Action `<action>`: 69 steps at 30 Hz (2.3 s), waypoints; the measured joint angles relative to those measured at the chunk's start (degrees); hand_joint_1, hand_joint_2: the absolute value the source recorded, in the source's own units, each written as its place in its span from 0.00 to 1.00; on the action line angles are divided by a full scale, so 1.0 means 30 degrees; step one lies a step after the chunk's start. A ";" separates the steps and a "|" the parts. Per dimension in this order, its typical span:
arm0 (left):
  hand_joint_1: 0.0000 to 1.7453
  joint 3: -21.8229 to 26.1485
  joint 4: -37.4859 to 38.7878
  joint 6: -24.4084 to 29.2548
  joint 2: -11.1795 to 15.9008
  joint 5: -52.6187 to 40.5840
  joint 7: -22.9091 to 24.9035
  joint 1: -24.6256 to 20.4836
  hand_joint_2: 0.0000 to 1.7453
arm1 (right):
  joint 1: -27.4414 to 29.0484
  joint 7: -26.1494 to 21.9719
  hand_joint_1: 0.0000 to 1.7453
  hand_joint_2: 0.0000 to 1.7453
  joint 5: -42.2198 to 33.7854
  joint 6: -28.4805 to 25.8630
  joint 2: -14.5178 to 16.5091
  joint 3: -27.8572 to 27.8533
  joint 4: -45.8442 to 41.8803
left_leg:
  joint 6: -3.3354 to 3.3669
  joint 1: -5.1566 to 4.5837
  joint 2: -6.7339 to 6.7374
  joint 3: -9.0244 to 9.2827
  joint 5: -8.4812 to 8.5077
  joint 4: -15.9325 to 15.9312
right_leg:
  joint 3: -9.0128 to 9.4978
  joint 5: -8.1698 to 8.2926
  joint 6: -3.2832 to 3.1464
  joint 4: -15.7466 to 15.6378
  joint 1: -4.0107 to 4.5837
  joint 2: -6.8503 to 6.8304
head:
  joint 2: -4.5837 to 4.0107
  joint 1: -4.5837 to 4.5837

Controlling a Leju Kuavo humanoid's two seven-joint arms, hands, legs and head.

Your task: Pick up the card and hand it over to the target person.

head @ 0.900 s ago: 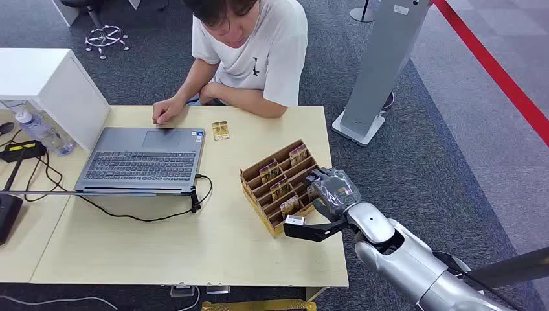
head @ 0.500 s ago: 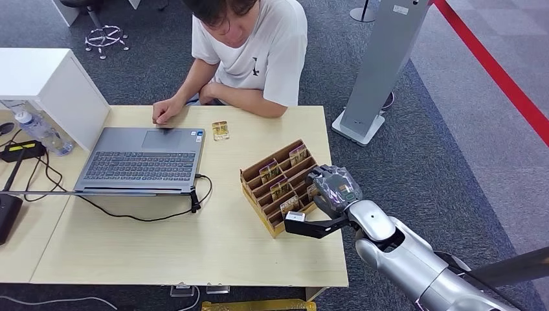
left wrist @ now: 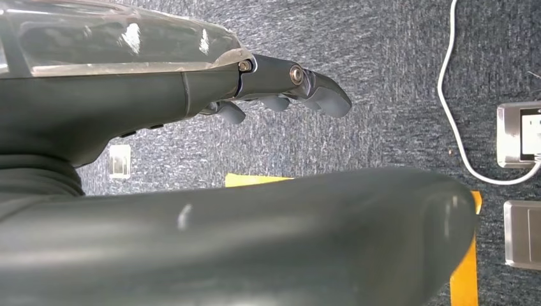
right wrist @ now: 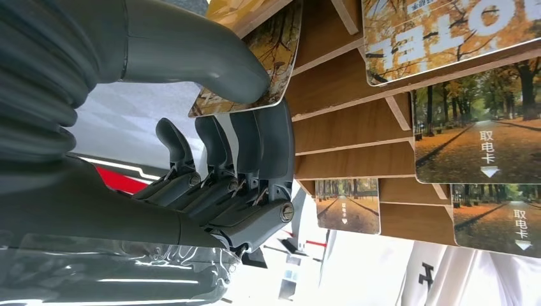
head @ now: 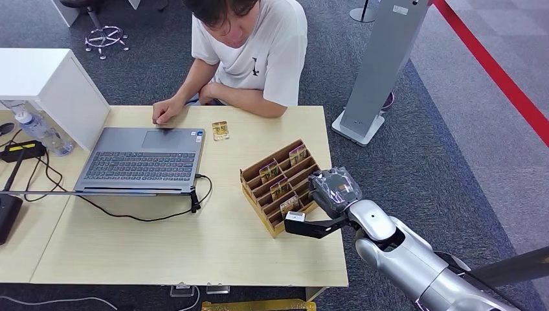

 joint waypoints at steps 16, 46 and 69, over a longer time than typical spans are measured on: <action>0.00 -0.0168 -0.0030 -0.0052 -0.0029 -0.0188 -0.0108 -0.0011 1.00 | 0.0015 -0.0110 0.87 1.00 -0.0101 0.0027 -0.0053 0.0017 -0.0288 | 0.0001 -0.0002 -0.0003 0.0008 0.0004 -0.0007 | 0.0007 0.0002 -0.0001 -0.0005 -0.0001 -0.0003 | 0.0000 0.0000; 0.00 -0.0067 0.0009 0.0098 -0.0193 0.0001 0.0173 -0.0015 1.00 | -0.0701 -0.1008 0.87 1.00 -0.3036 -0.1023 -0.0859 -0.2600 -1.0993 | -0.0001 0.0000 -0.0006 0.0012 0.0007 -0.0014 | 0.0010 0.0005 -0.0002 -0.0015 0.0001 -0.0004 | 0.0000 0.0000; 0.00 -0.0443 0.0015 0.0097 -0.0395 -0.0364 -0.0056 -0.0078 1.00 | 0.2388 -0.5590 0.87 1.00 -0.8705 -0.5366 0.2106 -0.3104 -0.7135 | -0.0001 0.0001 0.0005 0.0017 0.0003 -0.0020 | 0.0021 0.0003 -0.0002 -0.0017 0.0002 0.0006 | 0.0000 0.0000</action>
